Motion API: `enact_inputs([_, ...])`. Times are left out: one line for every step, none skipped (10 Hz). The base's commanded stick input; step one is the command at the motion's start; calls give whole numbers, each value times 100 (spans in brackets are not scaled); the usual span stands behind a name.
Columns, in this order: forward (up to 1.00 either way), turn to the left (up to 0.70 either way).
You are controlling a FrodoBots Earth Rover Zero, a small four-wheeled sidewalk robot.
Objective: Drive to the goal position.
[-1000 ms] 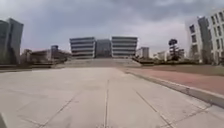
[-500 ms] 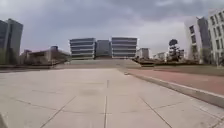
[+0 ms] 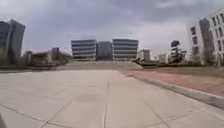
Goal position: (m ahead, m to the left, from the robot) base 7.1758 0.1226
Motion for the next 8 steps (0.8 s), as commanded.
enact_inputs([70, 0])
enact_inputs([70, 0])
enact_inputs([70, 0])
enact_inputs([70, 0])
enact_inputs([70, 0])
enact_inputs([70, 0])
enact_inputs([70, 0])
enact_inputs([70, 0])
